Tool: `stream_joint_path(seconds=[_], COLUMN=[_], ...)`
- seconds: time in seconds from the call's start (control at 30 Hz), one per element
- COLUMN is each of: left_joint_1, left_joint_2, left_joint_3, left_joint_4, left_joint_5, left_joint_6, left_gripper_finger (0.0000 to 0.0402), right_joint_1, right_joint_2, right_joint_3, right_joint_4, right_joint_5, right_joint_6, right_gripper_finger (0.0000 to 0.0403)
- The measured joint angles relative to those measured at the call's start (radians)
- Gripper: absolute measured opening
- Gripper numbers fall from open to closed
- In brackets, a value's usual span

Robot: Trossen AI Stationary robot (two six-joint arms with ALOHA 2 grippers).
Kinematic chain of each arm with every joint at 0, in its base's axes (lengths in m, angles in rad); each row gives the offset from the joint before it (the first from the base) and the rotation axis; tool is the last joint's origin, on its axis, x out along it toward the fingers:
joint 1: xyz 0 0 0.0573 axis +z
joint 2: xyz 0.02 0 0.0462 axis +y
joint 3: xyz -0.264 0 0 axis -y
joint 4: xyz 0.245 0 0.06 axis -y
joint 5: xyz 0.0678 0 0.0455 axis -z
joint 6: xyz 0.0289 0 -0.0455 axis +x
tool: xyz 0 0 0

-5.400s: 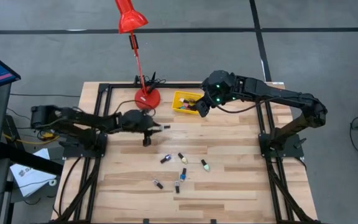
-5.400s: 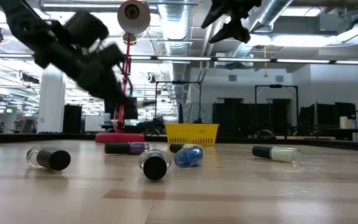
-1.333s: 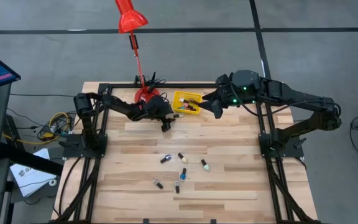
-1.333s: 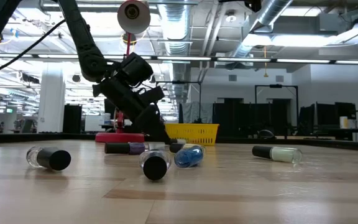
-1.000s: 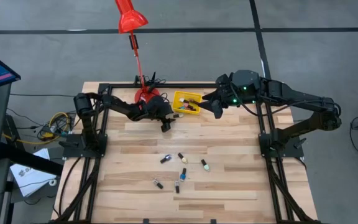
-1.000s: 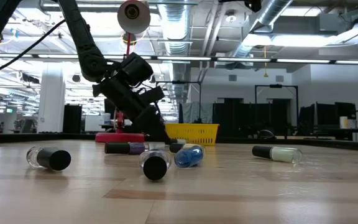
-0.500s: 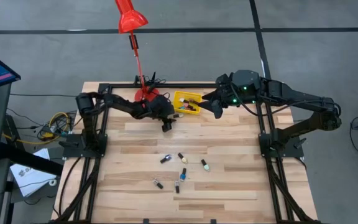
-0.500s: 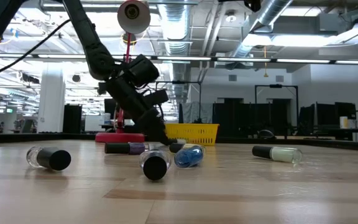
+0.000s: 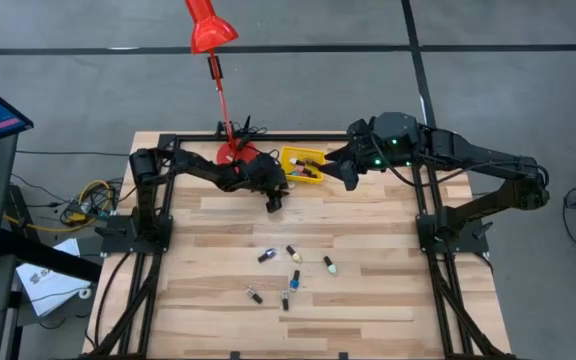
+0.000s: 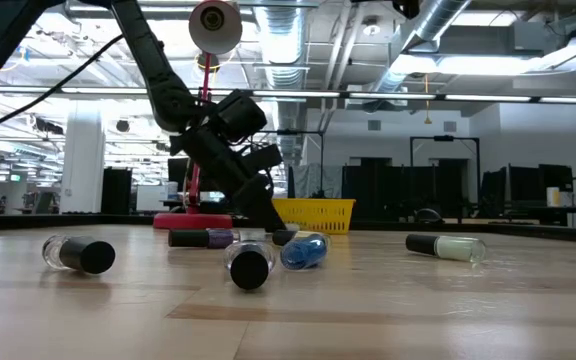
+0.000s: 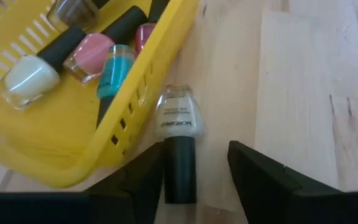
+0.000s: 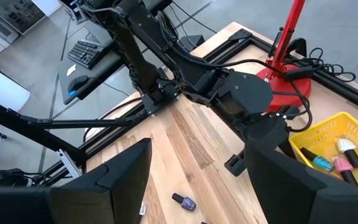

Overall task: Pick & Place Nail Polish
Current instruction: Put the top white nail polish bottle into the yellow bin

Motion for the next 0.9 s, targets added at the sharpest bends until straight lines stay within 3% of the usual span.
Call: stream_joint_path(seconds=[0.37, 0.7, 0.9], left_joint_1=[-0.005, -0.047, -0.107], left_joint_2=[0.002, -0.021, -0.135], left_joint_3=[-0.002, -0.003, -0.010], left_joint_4=[-0.009, -0.021, -0.083], left_joint_5=[-0.001, -0.036, -0.077], left_joint_6=[0.001, -0.057, -0.083], left_gripper_finger=[0.0051, 0.0050, 0.0050], right_joint_1=[0.000, 0.000, -0.001], right_joint_2=[0.000, 0.000, 0.013], right_joint_3=[0.000, 0.000, 0.000], right_joint_4=[0.004, -0.004, -0.045], right_joint_5=[0.000, 0.000, 0.006], right_joint_6=[0.003, 0.006, 0.025], right_gripper_finger=[0.0248, 0.0248, 0.0248])
